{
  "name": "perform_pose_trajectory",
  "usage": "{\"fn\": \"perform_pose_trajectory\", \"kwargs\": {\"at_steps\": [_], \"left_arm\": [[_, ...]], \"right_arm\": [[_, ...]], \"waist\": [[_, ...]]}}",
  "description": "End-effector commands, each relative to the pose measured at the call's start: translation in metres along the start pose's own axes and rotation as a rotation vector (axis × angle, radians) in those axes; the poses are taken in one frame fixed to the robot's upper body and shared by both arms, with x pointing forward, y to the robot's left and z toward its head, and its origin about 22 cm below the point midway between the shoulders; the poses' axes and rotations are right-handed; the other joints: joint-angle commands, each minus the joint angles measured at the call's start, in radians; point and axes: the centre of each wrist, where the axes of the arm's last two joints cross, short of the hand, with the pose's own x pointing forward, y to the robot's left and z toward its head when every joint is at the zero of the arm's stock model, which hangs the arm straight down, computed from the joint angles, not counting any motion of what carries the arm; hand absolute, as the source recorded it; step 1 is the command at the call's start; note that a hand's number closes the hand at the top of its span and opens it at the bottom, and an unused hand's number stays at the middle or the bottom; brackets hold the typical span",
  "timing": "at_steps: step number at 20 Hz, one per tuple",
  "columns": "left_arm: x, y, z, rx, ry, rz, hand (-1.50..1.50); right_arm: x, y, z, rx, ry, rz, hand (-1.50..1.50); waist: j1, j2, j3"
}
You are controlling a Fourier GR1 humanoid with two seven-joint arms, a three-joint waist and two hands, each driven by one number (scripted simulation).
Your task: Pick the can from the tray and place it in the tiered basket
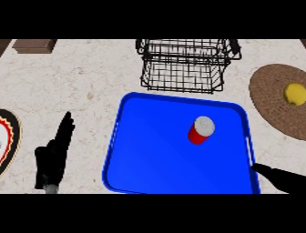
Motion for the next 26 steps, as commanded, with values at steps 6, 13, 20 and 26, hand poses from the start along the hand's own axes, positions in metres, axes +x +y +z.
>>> {"fn": "perform_pose_trajectory", "kwargs": {"at_steps": [6,13,20,26], "left_arm": [[-0.016,-0.013,0.010,-0.022,0.066,-0.015,0.00],[-0.012,-0.024,0.001,-0.046,0.069,-0.005,0.00],[-0.016,-0.008,0.003,-0.040,0.082,-0.015,0.00],[-0.014,-0.010,-0.002,-0.017,0.078,-0.005,0.00]], "right_arm": [[0.052,-0.005,0.009,-0.016,0.168,0.419,-1.50],[0.075,0.038,0.019,-0.012,0.201,0.502,-1.50],[0.067,0.081,0.006,0.033,0.284,0.665,-1.50],[0.073,0.110,-0.005,0.113,0.340,0.721,-1.50]], "waist": [[0.043,0.010,-0.005],[0.036,0.009,0.000],[0.036,0.009,0.000],[0.022,0.007,0.000]]}}
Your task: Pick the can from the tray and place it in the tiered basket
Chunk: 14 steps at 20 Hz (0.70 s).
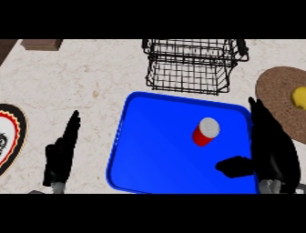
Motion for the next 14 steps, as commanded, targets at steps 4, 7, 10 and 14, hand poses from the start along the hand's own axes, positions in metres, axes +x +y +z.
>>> {"fn": "perform_pose_trajectory", "kwargs": {"at_steps": [4,7,10,14], "left_arm": [[-0.021,-0.004,0.016,0.007,0.085,-0.001,0.00],[-0.019,-0.003,0.007,0.009,0.083,0.004,0.00],[-0.015,0.012,0.006,0.022,0.073,-0.006,0.00],[-0.014,0.019,0.004,0.033,0.077,0.000,0.00]], "right_arm": [[0.045,0.013,0.002,0.067,0.194,0.062,-1.50],[0.064,0.034,-0.005,0.084,0.214,0.086,-1.50],[0.073,0.039,-0.010,0.130,0.239,0.128,-1.50],[0.076,0.045,-0.025,0.175,0.299,0.171,-1.50]], "waist": [[-0.016,0.000,-0.003],[-0.012,0.005,-0.003],[-0.012,0.002,-0.003],[-0.015,0.003,-0.002]]}}
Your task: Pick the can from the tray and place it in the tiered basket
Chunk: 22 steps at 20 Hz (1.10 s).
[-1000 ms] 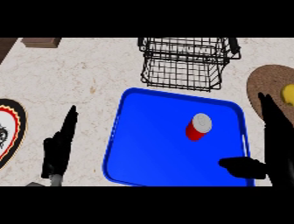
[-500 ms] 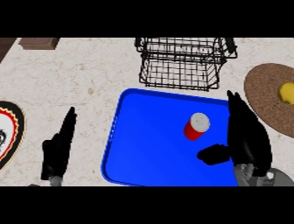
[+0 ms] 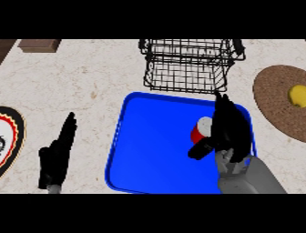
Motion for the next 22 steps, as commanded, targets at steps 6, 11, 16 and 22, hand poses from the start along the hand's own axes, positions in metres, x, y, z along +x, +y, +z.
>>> {"fn": "perform_pose_trajectory", "kwargs": {"at_steps": [6,11,16,22], "left_arm": [[-0.007,0.007,0.002,0.008,0.087,-0.001,0.00],[-0.015,-0.004,0.008,0.003,0.083,-0.001,0.00],[-0.010,-0.010,0.000,0.018,0.068,-0.004,0.00],[-0.013,-0.004,0.005,0.008,0.073,-0.001,0.00]], "right_arm": [[0.028,0.007,-0.008,0.082,0.270,0.118,-1.50],[0.027,0.014,-0.005,0.099,0.274,0.099,-1.50],[0.031,0.003,-0.027,0.148,0.301,0.112,-1.50],[0.015,0.015,-0.034,0.192,0.333,0.110,-1.50]], "waist": [[-0.010,0.004,-0.004],[-0.010,0.003,-0.004],[-0.012,0.007,-0.004],[-0.013,0.006,-0.004]]}}
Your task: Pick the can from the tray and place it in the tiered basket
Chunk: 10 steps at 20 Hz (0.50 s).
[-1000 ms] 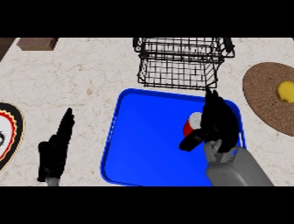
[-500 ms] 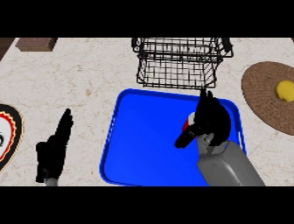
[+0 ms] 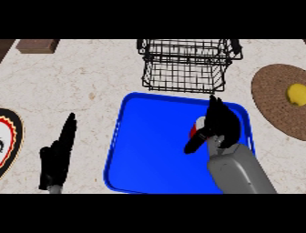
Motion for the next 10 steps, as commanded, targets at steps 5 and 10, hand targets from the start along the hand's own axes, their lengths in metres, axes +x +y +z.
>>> {"fn": "perform_pose_trajectory", "kwargs": {"at_steps": [5,10], "left_arm": [[-0.013,-0.018,0.015,-0.005,0.060,0.003,0.00],[-0.030,-0.008,0.010,0.006,0.069,0.007,0.00]], "right_arm": [[0.002,0.001,0.001,0.058,0.202,0.050,-1.50],[-0.008,0.015,-0.019,0.040,0.198,0.033,1.50]], "waist": [[0.002,0.004,-0.005],[0.001,0.008,-0.006]]}}
